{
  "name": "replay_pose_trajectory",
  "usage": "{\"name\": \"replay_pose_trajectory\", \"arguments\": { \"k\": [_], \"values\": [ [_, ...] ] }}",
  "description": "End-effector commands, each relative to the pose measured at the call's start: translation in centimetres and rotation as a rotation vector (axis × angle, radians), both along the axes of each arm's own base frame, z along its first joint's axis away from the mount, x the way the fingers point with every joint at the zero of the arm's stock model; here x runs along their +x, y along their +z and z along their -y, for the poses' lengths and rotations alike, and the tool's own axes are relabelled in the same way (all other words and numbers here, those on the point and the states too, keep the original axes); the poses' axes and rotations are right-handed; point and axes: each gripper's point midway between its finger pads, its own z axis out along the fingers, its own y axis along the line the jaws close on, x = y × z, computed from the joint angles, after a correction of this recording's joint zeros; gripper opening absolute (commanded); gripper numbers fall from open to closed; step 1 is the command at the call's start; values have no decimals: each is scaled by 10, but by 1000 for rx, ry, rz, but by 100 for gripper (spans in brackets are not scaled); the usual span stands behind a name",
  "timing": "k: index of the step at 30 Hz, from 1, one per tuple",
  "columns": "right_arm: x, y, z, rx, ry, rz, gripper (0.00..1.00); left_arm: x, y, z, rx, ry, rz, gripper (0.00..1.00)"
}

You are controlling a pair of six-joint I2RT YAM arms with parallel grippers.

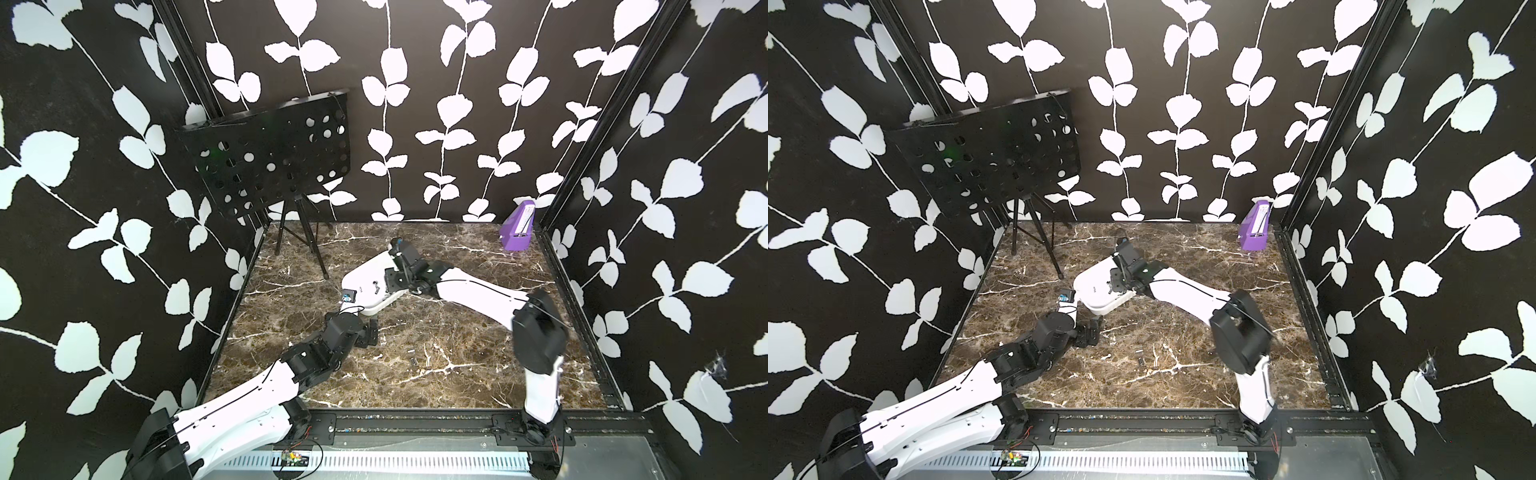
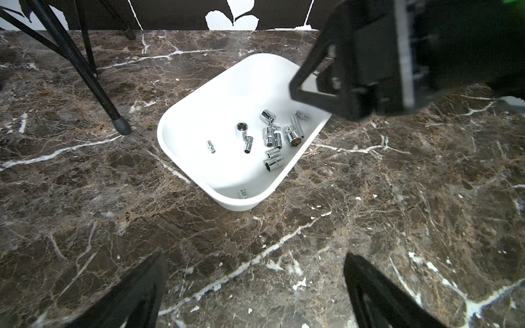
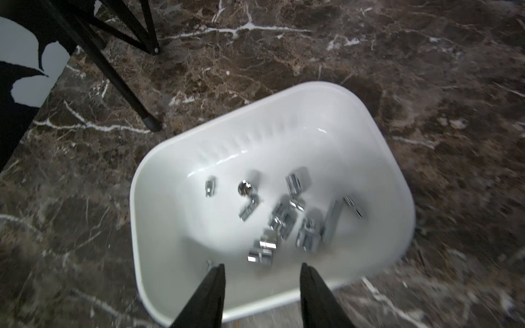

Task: Put the socket on the desktop into the storage box
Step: Pick up the socket head from the center of the board.

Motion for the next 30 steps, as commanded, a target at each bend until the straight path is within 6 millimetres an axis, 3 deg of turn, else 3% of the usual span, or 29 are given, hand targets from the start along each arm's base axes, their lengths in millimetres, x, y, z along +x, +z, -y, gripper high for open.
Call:
{"name": "replay_pose_trajectory", "arguments": {
  "k": [1, 2, 3, 8, 14, 22, 30],
  "values": [
    [-26, 28, 27, 22, -8, 71, 46, -2, -3, 8, -8, -47, -7, 97],
    [-41, 13, 41, -5, -12, 54, 46, -3, -3, 10, -10, -54, -9, 97],
    [-52, 15, 52, 1, -19, 65, 47, -3, -4, 11, -13, -61, -13, 97],
    [-109, -11, 91, 9, -43, 55, 49, -3, -7, 16, -11, -84, -25, 97],
    [-154, -48, 97, -12, -34, 30, 52, -3, -12, 26, 4, -118, -56, 97],
    [-165, -87, 70, -48, -13, -20, 53, -3, -15, 25, 17, -113, -70, 97],
    [-162, -104, 50, -88, -2, -46, 54, -3, -14, 23, 13, -101, -65, 97]
  ]
}}
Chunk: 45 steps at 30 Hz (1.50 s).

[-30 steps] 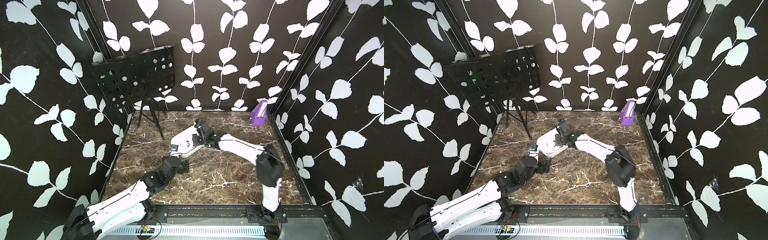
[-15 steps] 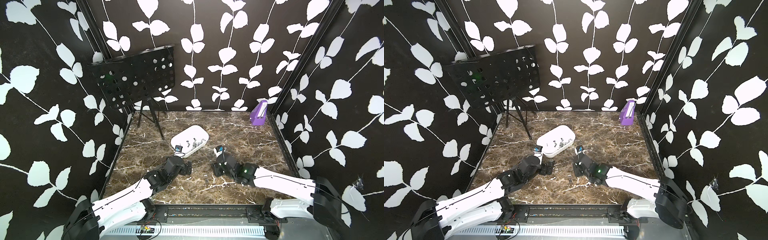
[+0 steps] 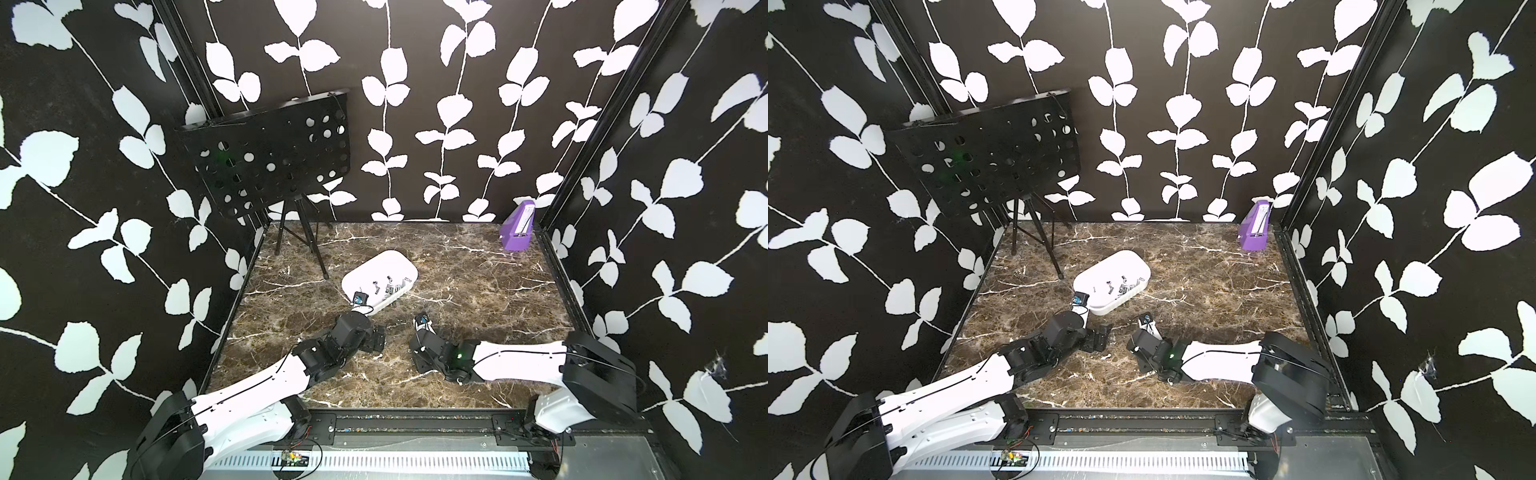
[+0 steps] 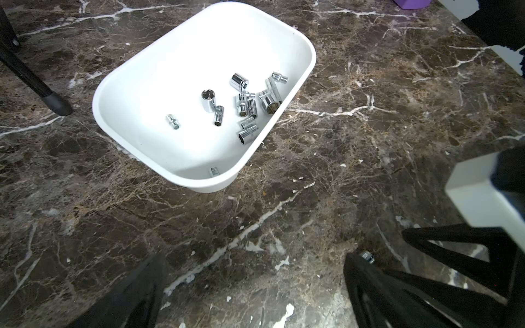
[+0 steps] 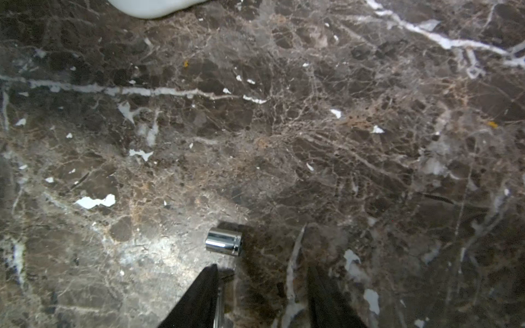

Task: Put the socket on the desktop into the storage box
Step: Pick up the socket head from the center of the board.

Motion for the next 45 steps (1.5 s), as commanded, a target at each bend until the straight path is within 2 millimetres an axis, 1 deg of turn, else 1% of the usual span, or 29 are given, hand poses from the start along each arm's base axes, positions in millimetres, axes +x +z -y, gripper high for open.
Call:
{"name": "replay_pose_trajectory", "arguments": {
  "k": [1, 4, 6, 8, 11, 17, 29, 40, 45],
  "values": [
    [10, 16, -22, 63, -21, 35, 54, 3, 14, 2, -26, 5, 28, 97],
    [10, 11, -25, 58, -20, 27, 54, 3, 14, 1, -24, 6, 28, 97],
    [11, 13, -27, 66, -22, 30, 54, 3, 14, 1, -26, 7, 27, 97],
    [11, 4, -29, 48, -20, 16, 54, 3, 15, 1, -27, 8, 28, 97],
    [10, 0, -32, 28, -19, 8, 53, 3, 14, 0, -23, 13, 28, 97],
    [10, -8, -33, 5, -26, 0, 46, 3, 14, -2, -23, 19, 32, 97],
    [10, -14, -32, -10, -41, -3, 37, 4, 16, -4, -23, 28, 36, 97],
    [10, -18, -32, -36, -45, -12, 35, 3, 19, -7, -29, 40, 49, 97],
    [10, -20, -30, -43, -49, -12, 30, 3, 19, -7, -29, 41, 48, 97]
  ]
}}
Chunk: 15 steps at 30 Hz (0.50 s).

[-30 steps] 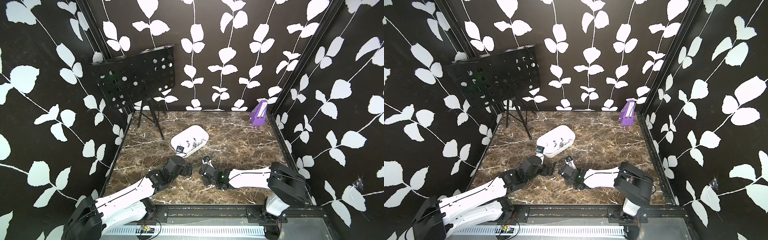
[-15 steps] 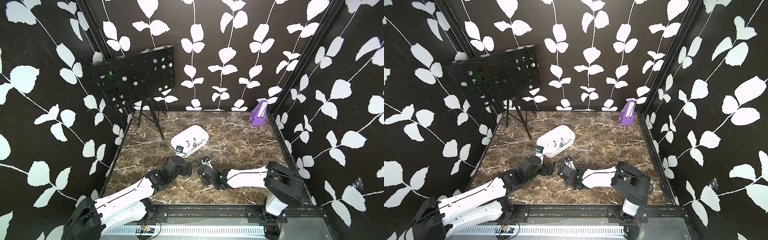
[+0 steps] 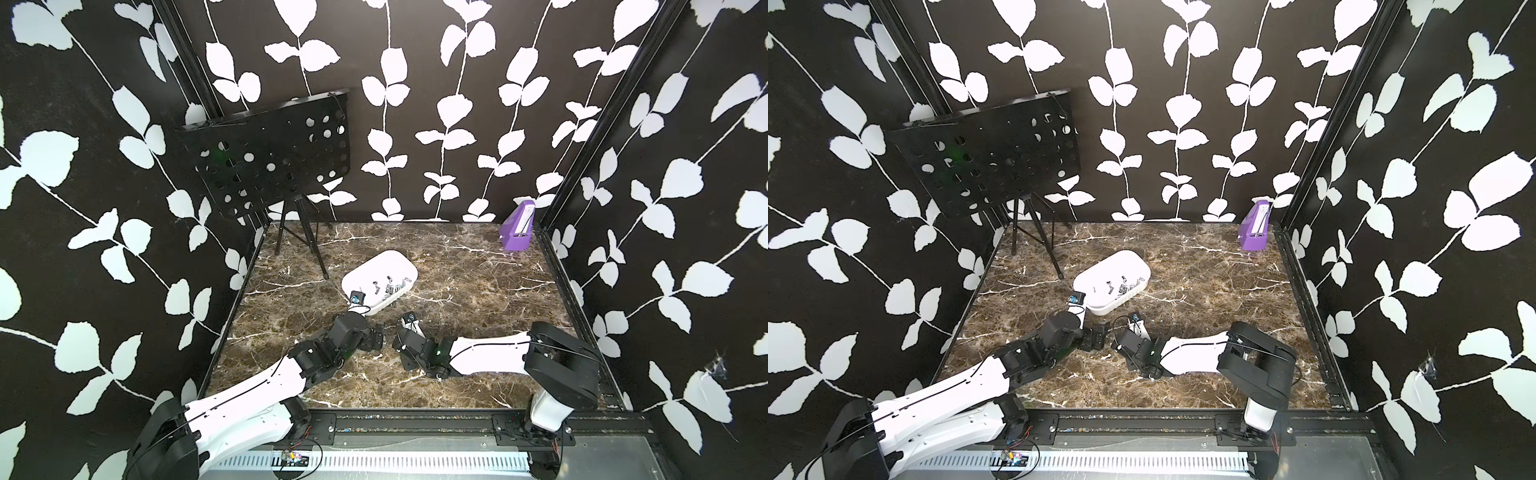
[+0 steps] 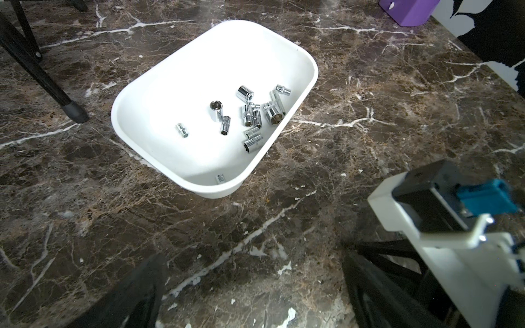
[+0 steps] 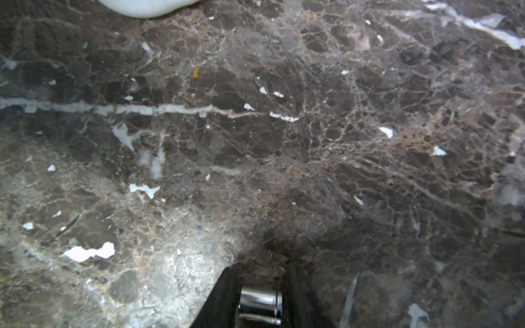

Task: Put the socket on the desktop into the storage box
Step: Pick up the socket head from the center of the board, then place the socket head in the storage box.

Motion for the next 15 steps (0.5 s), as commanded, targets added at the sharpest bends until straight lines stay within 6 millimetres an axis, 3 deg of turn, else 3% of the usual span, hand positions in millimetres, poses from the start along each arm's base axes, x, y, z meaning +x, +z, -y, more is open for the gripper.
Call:
{"name": "replay_pose_trajectory", "arguments": {
  "k": [1, 9, 15],
  "values": [
    [-1, -3, -2, -18, -10, -5, 27, 2, 9, -2, -14, 17, 17, 97],
    [4, 11, -3, -11, -12, 32, 21, 2, 9, -3, -12, 21, 20, 97],
    [15, 51, -5, -1, -2, 110, 20, 2, 10, -6, -13, 31, 24, 97]
  ]
}}
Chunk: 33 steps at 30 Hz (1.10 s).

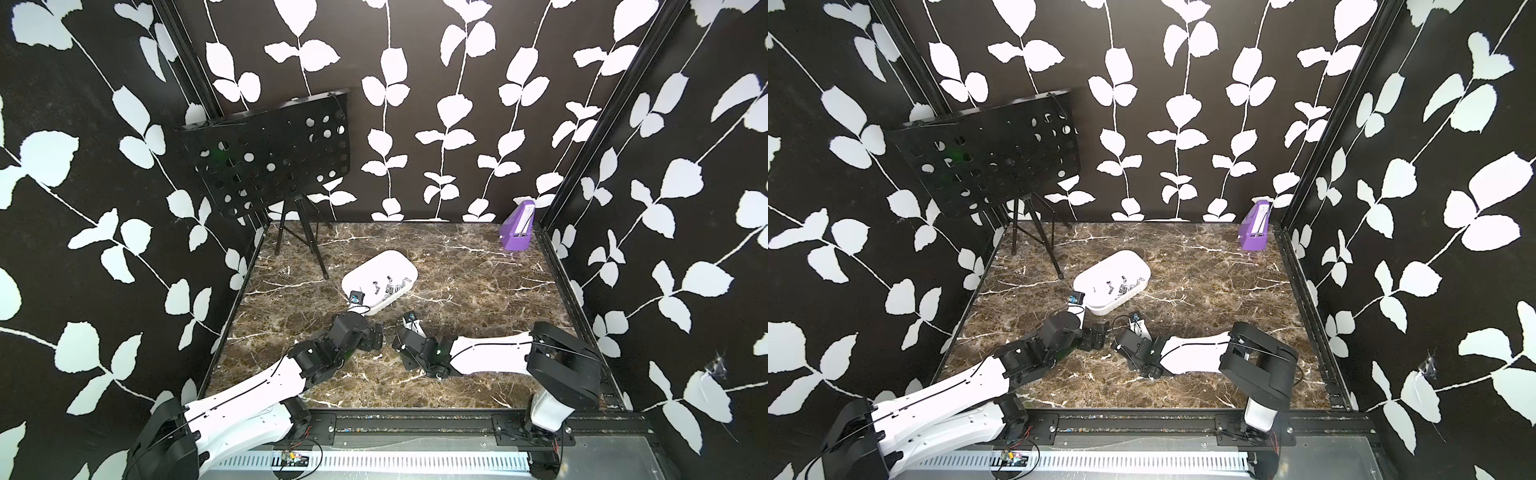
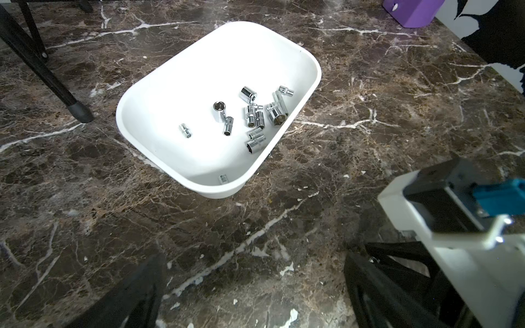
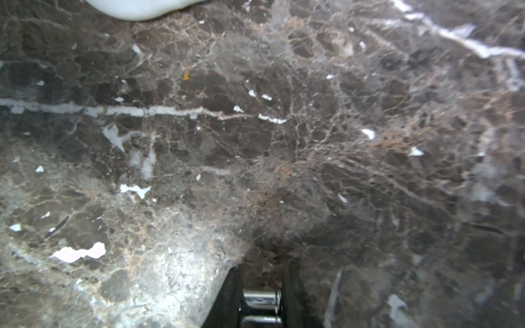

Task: Put the socket on the desktop into the storage box
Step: Place the socket head in the storage box, then pick up the socket head from the center of the board.

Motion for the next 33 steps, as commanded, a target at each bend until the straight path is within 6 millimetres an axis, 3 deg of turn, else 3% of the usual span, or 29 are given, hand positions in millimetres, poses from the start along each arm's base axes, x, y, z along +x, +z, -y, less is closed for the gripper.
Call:
{"name": "replay_pose_trajectory", "arguments": {
  "k": [1, 5, 6, 10, 18, 23, 28, 33],
  "values": [
    [15, 49, -11, 35, 7, 100, 20, 1, 9, -4, -15, 23, 21, 97],
    [33, 73, -14, 55, 12, 125, 20, 1, 13, -9, -23, 41, 37, 97],
    [39, 91, -17, 101, 12, 140, 20, 1, 13, -10, -25, 45, 41, 97],
    [65, 122, -31, 188, 30, 142, 20, 1, 16, -15, -30, 63, 54, 97],
    [141, 132, -67, 274, 9, 98, 21, 1, 16, -20, -37, 84, 61, 97],
    [180, 118, -85, 278, -16, 62, 22, 1, 16, -19, -42, 82, 58, 97],
    [203, 106, -89, 260, -38, 35, 28, 1, 15, -18, -41, 81, 54, 98],
    [206, 109, -88, 246, -34, 37, 44, 0, 15, -18, -44, 79, 53, 97]
  ]
}}
